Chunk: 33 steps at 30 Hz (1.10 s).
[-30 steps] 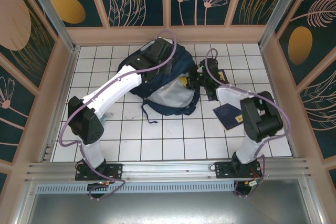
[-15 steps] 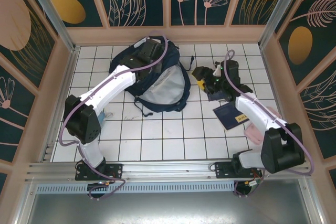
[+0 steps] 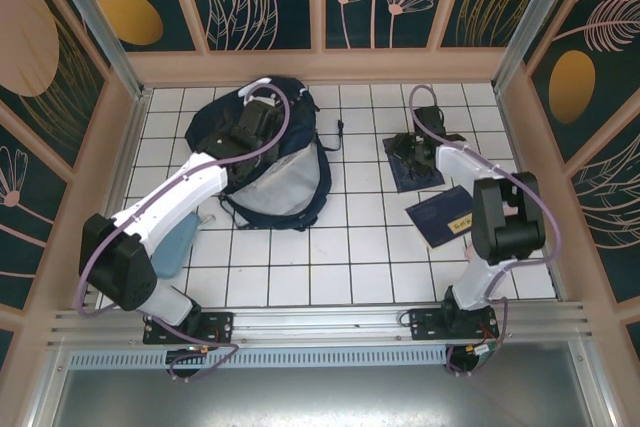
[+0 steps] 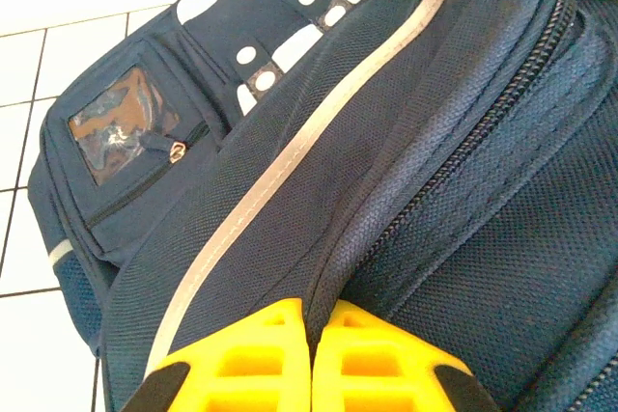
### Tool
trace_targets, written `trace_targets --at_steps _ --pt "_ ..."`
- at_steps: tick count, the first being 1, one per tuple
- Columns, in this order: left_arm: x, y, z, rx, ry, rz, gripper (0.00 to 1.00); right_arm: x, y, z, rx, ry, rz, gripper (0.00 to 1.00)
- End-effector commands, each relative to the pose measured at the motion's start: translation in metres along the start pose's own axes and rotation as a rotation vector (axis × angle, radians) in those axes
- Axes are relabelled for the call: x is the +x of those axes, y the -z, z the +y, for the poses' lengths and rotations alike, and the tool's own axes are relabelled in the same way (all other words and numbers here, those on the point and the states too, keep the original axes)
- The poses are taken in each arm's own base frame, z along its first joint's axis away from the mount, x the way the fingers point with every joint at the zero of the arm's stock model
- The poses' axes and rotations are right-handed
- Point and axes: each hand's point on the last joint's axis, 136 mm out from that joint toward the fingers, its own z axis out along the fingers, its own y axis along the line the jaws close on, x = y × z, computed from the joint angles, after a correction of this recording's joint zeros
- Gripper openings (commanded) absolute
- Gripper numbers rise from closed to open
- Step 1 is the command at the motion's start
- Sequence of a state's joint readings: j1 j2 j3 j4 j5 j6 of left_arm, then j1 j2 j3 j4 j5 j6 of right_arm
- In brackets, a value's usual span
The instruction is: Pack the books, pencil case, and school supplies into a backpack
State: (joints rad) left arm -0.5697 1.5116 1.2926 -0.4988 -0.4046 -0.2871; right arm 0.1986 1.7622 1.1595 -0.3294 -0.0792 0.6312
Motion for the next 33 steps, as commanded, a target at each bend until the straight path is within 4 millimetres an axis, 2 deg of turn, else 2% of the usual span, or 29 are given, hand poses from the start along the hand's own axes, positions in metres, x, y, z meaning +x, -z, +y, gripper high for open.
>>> trace_targets --at_steps 1,3,4,7,10,14,18,23,25,27,28,31,33 --pt "0.002 0.017 0.019 -0.026 0.089 -0.032 0.18 -0.025 -0.019 -0.005 0.084 0.017 -0.041 0.66" --pt "0.005 0.021 0.013 0.028 0.097 -0.025 0.47 -0.026 -0.030 -0.004 0.094 0.015 -0.028 0.66" --pt "0.004 0.024 0.008 0.063 0.104 -0.028 0.55 -0.026 -0.036 -0.007 0.108 0.012 -0.018 0.65" --pt "-0.004 0.034 -0.003 0.150 0.129 -0.056 0.73 -0.020 -0.046 -0.012 0.130 0.005 0.011 0.65" --pt "-0.015 0.043 -0.013 0.222 0.161 -0.100 0.84 -0.004 -0.050 -0.015 0.127 0.001 0.040 0.65" --pt "-0.026 0.049 -0.030 0.324 0.188 -0.123 0.91 0.026 -0.053 -0.020 0.094 -0.010 0.083 0.64" --pt "-0.029 0.044 -0.045 0.391 0.208 -0.118 0.93 0.069 -0.051 -0.014 0.044 -0.021 0.163 0.63" --pt "-0.023 0.029 -0.063 0.452 0.227 -0.071 0.94 0.135 -0.039 0.018 -0.059 -0.045 0.265 0.63" --pt "-0.020 0.023 -0.073 0.483 0.225 -0.038 0.95 0.149 -0.031 0.036 -0.125 -0.058 0.291 0.62" --pt "-0.016 0.019 -0.082 0.516 0.230 -0.009 0.96 0.149 -0.019 0.052 -0.176 -0.046 0.287 0.61" --pt "-0.016 0.018 -0.086 0.536 0.236 0.002 0.96 0.143 -0.011 0.059 -0.192 -0.035 0.270 0.61" --pt "-0.014 0.016 -0.098 0.598 0.260 0.025 0.99 0.110 0.012 0.066 -0.176 0.045 0.152 0.62" --pt "-0.013 0.015 -0.104 0.620 0.267 0.037 0.99 0.089 0.017 0.060 -0.095 0.123 0.058 0.64"
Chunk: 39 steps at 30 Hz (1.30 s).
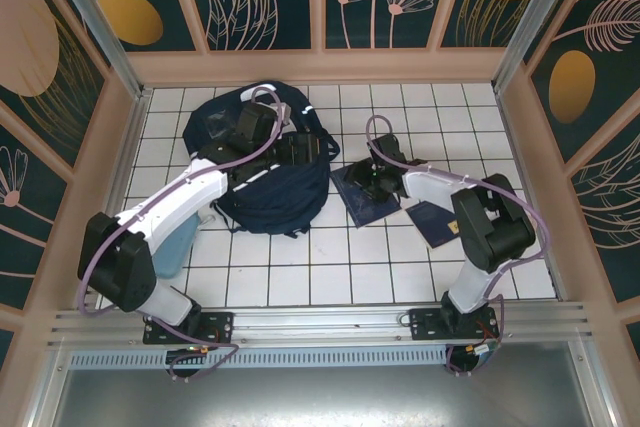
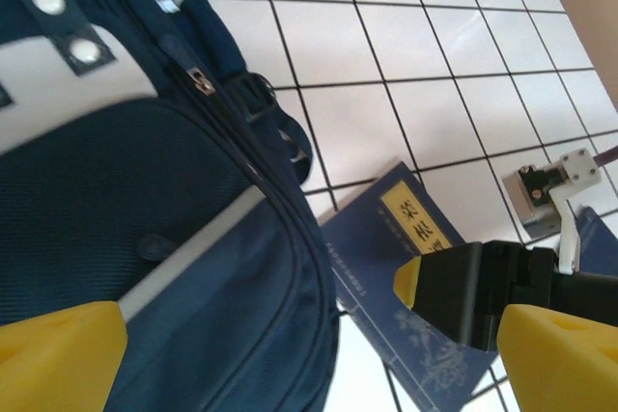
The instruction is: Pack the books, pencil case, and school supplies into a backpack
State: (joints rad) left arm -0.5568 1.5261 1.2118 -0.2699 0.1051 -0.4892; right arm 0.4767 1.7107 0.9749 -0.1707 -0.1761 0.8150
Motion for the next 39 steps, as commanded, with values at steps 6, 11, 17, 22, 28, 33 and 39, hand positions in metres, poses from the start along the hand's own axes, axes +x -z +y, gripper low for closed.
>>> trace_targets --at_steps 6,11,17,22,28,33,39 --pt "-0.015 -0.002 -0.020 0.087 0.029 -0.022 0.98 -0.056 0.017 -0.043 0.277 0.231 -0.118 0.65" --pt "-0.015 -0.003 -0.020 0.082 0.029 -0.019 0.98 -0.054 0.000 -0.060 0.323 0.296 -0.042 0.60" --pt "-0.015 -0.002 -0.020 0.081 0.032 -0.020 0.98 -0.053 -0.005 -0.077 0.427 0.316 -0.028 0.57" --pt "-0.013 -0.003 -0.021 0.092 0.026 -0.011 0.99 -0.056 0.008 -0.112 0.632 0.305 -0.058 0.57" --pt "-0.011 -0.006 -0.029 0.113 -0.004 0.024 0.99 -0.048 0.028 -0.136 0.742 0.272 -0.081 0.56" --pt "0.002 -0.020 -0.044 0.146 0.004 0.061 0.97 -0.042 0.033 -0.101 0.490 0.250 -0.090 0.53" --pt "0.034 -0.053 -0.071 0.181 -0.001 0.159 0.90 -0.046 0.034 -0.097 0.336 0.192 -0.067 0.40"
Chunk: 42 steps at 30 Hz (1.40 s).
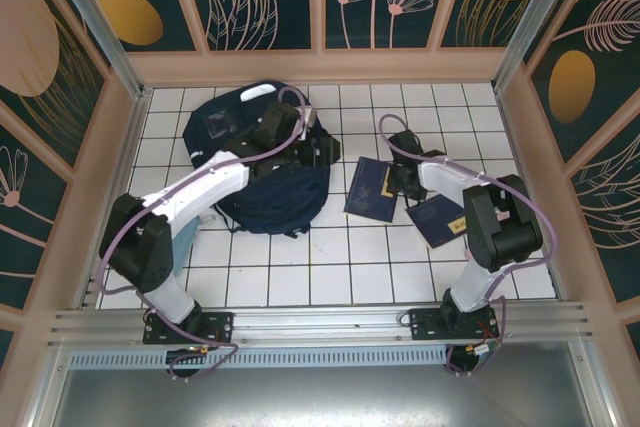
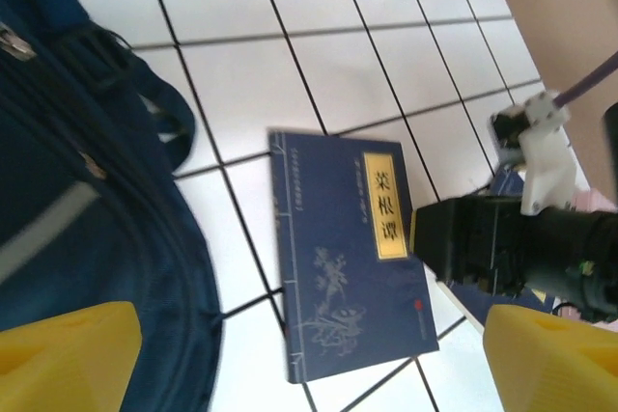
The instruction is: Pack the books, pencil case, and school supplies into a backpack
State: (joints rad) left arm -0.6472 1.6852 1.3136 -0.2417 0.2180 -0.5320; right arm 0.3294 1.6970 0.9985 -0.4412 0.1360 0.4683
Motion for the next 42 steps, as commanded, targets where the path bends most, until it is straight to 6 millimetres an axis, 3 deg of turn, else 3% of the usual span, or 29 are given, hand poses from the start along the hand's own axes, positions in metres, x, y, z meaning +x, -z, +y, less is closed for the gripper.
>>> trace_targets --at_steps 1,9,18,29,37,42 --pt "0.011 -0.022 -0.019 0.045 0.011 0.049 0.88 -0.002 0.003 0.010 -0.104 -0.011 0.013 0.39" --pt "0.034 -0.065 -0.021 0.008 0.066 0.126 0.74 0.006 0.003 0.023 -0.218 -0.018 0.034 0.34" --pt "0.069 -0.102 -0.002 -0.086 0.062 0.190 0.65 0.021 -0.013 0.009 -0.182 -0.053 0.092 0.21" --pt "0.102 -0.131 0.026 -0.177 0.024 0.321 0.59 0.026 -0.021 0.008 -0.175 -0.051 0.116 0.19" --pt "0.116 -0.143 0.024 -0.139 0.050 0.371 0.49 0.030 -0.022 0.010 -0.192 -0.055 0.129 0.17" --pt "0.124 -0.149 0.009 -0.045 0.068 0.420 0.49 0.036 -0.022 0.015 -0.225 -0.065 0.147 0.16"
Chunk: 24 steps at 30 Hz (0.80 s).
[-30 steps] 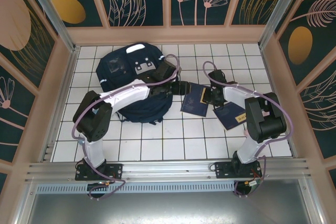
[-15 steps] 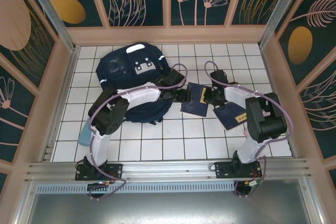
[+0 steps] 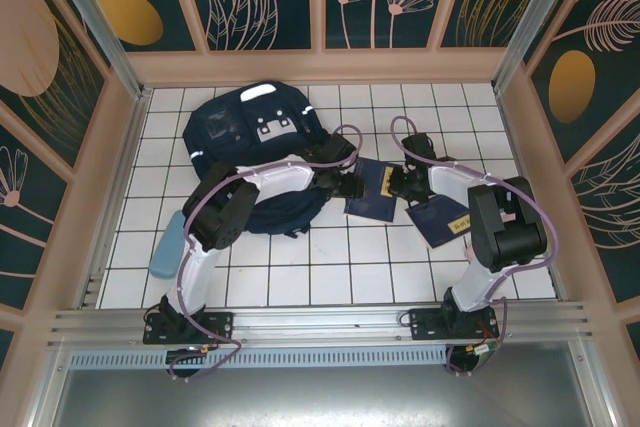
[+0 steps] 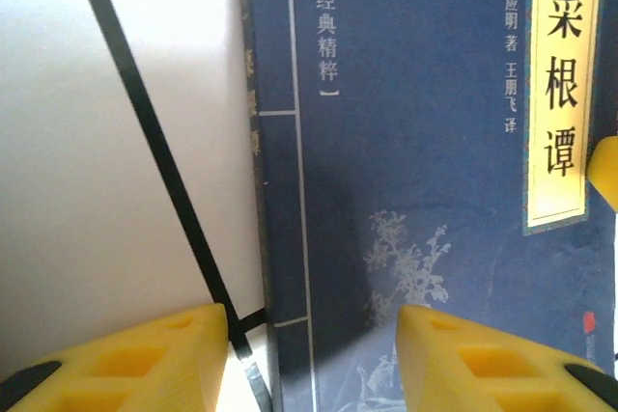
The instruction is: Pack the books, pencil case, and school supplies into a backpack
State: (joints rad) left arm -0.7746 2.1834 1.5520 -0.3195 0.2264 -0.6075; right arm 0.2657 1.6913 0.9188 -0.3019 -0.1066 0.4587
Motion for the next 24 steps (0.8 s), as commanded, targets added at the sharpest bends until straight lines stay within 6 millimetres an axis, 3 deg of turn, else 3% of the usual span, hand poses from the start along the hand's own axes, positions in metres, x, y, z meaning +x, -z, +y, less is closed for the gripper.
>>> trace_targets --at_steps 1,7,10,14,19,24 --pt "0.014 -0.012 -0.014 0.087 -0.003 0.083 0.49 0.027 -0.014 -0.006 -0.014 -0.027 0.089 0.16" --pt "0.009 0.002 -0.052 0.288 0.003 0.084 0.49 0.039 -0.016 0.005 -0.106 -0.087 0.112 0.16" --pt "-0.004 0.022 -0.074 0.370 -0.003 0.043 0.50 0.043 -0.017 0.006 -0.125 -0.114 0.116 0.16" --pt "-0.018 0.056 -0.097 0.447 -0.016 -0.012 0.51 0.041 -0.014 0.001 -0.112 -0.144 0.100 0.27" --pt "-0.018 0.073 -0.099 0.451 -0.006 -0.038 0.51 0.039 -0.008 0.003 -0.132 -0.171 0.078 0.31" --pt "-0.011 0.064 -0.087 0.410 0.004 -0.024 0.51 0.042 -0.008 0.006 -0.158 -0.178 0.082 0.31"
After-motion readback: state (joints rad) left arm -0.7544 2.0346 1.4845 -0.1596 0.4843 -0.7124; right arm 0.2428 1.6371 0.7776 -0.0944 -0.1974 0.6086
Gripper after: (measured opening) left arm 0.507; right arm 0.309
